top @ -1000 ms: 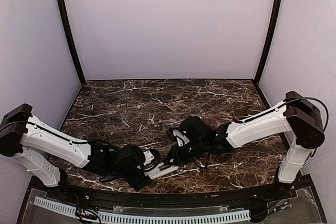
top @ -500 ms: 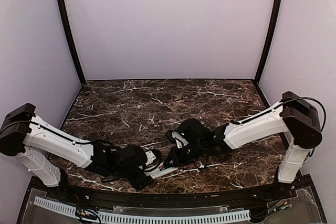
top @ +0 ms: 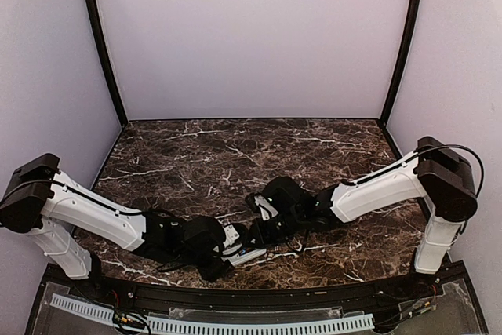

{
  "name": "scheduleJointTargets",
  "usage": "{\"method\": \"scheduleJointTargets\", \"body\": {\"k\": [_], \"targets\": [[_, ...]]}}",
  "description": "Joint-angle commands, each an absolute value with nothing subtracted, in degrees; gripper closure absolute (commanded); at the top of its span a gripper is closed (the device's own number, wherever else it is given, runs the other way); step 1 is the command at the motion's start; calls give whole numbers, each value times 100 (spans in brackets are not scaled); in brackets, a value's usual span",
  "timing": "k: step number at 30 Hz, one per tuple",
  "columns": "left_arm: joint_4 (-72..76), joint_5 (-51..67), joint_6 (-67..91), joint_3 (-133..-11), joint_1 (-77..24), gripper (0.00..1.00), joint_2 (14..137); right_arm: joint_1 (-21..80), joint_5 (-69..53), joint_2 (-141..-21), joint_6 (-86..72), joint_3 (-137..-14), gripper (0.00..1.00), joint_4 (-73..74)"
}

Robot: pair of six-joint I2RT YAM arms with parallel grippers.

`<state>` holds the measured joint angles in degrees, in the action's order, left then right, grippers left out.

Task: Load the batteries into the remote control
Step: Place the battery in the battery compartment.

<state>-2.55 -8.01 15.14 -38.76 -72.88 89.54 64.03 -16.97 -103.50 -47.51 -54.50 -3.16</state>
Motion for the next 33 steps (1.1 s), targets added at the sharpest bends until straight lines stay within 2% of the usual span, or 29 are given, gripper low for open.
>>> {"method": "scheduleJointTargets", "body": {"k": [1,4,12,26,33], "targets": [[-554,-507,1453,-3842,-7304,40,9111,6486,-1680,-10354,-4786,-5501,100,-160],[-547,-487,1458,-3841,-7304,41,9108,6485,-1623,-10247,-4786,-5471,100,-57],[-563,-451,1450,-3879,-7304,42,9196,6503,-1525,-10103,-4722,-5514,85,233],[-564,-433,1446,-3885,-7304,43,9202,6499,-1211,-9911,-4484,-5679,76,766],[-563,-431,1441,-3897,-7298,43,9237,6503,-1084,-9903,-4382,-5790,74,997]]}}
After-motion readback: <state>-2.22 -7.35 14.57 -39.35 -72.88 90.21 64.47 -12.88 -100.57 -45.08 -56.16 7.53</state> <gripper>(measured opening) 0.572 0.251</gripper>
